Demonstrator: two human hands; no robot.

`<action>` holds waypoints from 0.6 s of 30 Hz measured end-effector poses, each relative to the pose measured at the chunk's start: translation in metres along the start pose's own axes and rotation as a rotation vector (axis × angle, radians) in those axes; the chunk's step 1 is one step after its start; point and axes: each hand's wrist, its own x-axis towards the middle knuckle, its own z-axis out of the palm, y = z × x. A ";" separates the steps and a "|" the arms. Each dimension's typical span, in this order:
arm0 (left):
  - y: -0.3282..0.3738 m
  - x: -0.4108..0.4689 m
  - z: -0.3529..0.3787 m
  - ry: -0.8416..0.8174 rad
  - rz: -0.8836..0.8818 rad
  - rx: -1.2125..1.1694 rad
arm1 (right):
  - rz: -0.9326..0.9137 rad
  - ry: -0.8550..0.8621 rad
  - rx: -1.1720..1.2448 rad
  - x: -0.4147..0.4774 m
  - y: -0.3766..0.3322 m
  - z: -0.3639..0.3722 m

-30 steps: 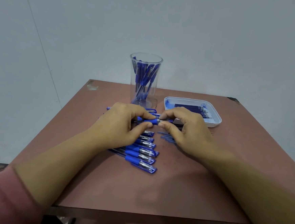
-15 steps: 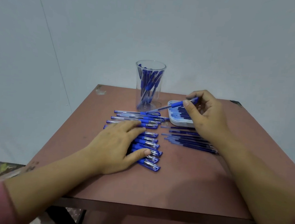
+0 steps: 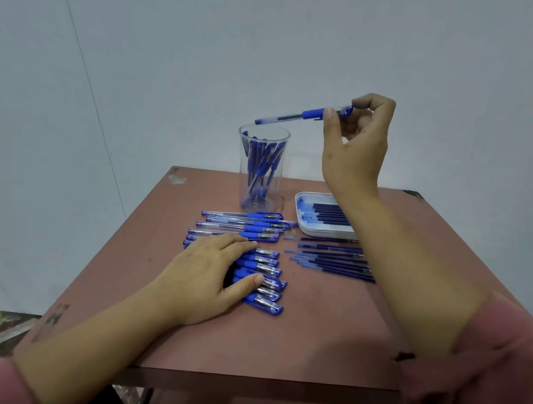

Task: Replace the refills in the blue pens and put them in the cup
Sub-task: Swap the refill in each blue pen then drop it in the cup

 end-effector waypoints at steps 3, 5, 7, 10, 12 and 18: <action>0.001 -0.001 -0.001 0.008 -0.004 -0.001 | -0.026 -0.005 -0.056 0.008 0.006 0.010; 0.001 -0.001 0.000 0.013 -0.004 -0.006 | -0.041 -0.079 -0.115 0.012 0.011 0.018; 0.000 -0.001 0.001 0.015 -0.006 -0.015 | -0.039 -0.180 -0.178 0.015 0.013 0.025; -0.001 0.000 0.001 0.020 -0.005 -0.016 | -0.014 -0.315 -0.275 0.016 0.017 0.032; -0.001 0.000 0.001 0.021 -0.006 -0.017 | -0.007 -0.390 -0.319 0.015 0.021 0.034; -0.003 0.000 0.002 0.028 -0.001 -0.020 | -0.052 -0.530 -0.560 0.005 0.034 0.033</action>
